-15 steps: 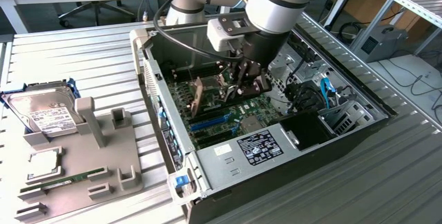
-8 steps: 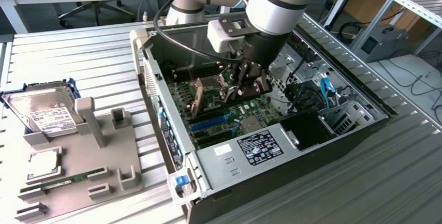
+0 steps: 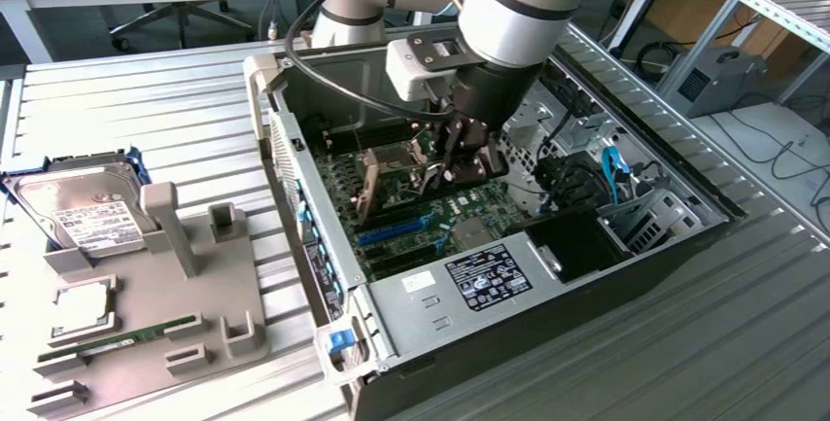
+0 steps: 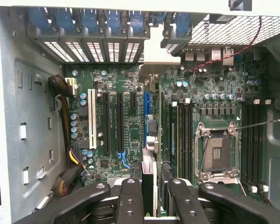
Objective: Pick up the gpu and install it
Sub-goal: 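Insert the gpu into the slot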
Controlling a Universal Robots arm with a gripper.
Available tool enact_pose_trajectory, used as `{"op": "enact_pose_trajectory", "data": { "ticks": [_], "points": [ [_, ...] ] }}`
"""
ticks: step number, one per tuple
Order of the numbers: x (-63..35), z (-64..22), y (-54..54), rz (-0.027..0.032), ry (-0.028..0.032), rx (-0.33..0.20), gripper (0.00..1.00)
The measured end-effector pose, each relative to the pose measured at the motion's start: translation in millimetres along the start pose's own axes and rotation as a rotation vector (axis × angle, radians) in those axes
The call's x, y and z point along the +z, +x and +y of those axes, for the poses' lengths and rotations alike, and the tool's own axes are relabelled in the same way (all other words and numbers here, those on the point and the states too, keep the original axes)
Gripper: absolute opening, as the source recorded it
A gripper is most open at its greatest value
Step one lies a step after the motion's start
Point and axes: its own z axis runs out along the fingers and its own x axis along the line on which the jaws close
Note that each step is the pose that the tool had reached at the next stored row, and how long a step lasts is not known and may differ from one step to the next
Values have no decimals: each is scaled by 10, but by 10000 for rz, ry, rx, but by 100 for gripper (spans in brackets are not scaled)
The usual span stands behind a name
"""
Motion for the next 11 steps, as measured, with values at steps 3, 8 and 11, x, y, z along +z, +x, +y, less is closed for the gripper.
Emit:
{"op": "enact_pose_trajectory", "data": {
  "ticks": [3,8,11],
  "points": [
    [3,10,1,2,-1,-1,26],
    [24,11,3,0,0,0,26],
    [36,11,4,0,0,0,26]
  ]
}}
